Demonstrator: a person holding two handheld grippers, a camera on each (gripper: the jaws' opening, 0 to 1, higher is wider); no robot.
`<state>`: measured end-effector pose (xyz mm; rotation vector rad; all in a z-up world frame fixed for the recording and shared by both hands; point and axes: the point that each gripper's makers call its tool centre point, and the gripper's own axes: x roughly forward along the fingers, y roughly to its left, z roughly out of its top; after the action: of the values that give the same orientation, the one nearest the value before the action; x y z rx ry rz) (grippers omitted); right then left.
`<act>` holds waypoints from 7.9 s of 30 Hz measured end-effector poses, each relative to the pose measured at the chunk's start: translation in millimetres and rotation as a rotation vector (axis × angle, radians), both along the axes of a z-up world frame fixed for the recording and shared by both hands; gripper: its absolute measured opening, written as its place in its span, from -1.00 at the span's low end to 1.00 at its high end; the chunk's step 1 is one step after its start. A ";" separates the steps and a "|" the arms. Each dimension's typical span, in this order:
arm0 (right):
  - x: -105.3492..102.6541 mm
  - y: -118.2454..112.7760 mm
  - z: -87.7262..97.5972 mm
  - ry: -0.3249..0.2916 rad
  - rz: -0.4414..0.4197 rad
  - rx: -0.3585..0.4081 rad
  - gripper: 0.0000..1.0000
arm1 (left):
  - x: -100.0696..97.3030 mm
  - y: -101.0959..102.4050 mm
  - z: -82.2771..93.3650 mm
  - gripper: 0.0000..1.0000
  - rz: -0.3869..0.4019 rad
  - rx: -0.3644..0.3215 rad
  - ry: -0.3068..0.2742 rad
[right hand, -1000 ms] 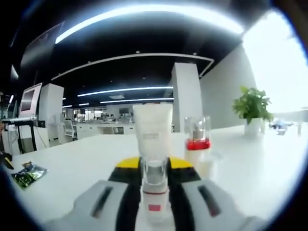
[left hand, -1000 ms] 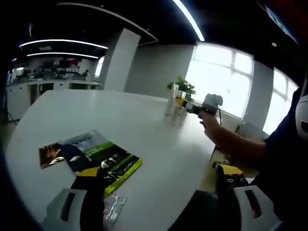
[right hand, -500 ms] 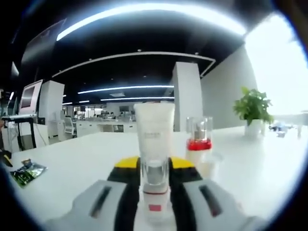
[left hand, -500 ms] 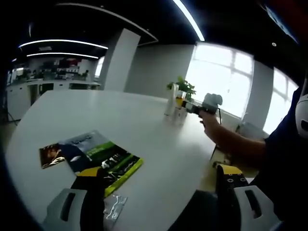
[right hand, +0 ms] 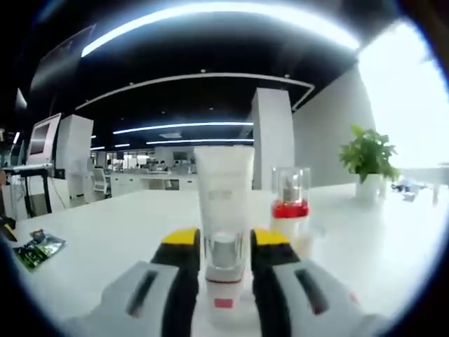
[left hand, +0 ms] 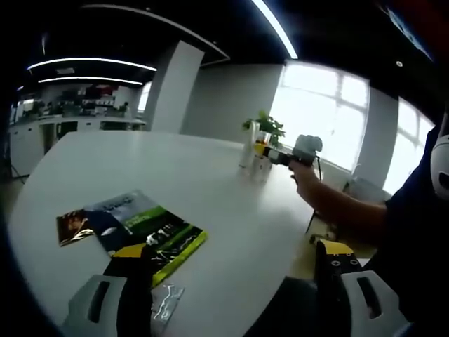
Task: Arrange the skincare products in the storage area until every visible bottle or jar stands upright without overlapping.
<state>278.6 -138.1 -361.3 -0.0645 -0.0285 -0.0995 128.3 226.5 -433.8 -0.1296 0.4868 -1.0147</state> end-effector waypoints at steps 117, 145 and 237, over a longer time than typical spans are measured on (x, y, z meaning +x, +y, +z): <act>-2.4 130.8 79.2 -0.130 0.358 -0.055 0.99 | -6.4 14.3 4.1 0.97 0.043 -0.019 -0.017; -12.9 192.1 31.5 0.014 0.525 -0.103 1.00 | -5.4 24.5 6.0 0.99 0.075 -0.009 -0.024; -60.3 355.7 -105.0 0.457 0.845 -0.048 0.84 | 8.0 62.9 1.1 0.99 0.173 0.011 -0.013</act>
<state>218.3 217.5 -466.3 -0.1175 0.3977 0.7619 136.3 289.5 -432.7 -0.1530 0.4608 -0.8428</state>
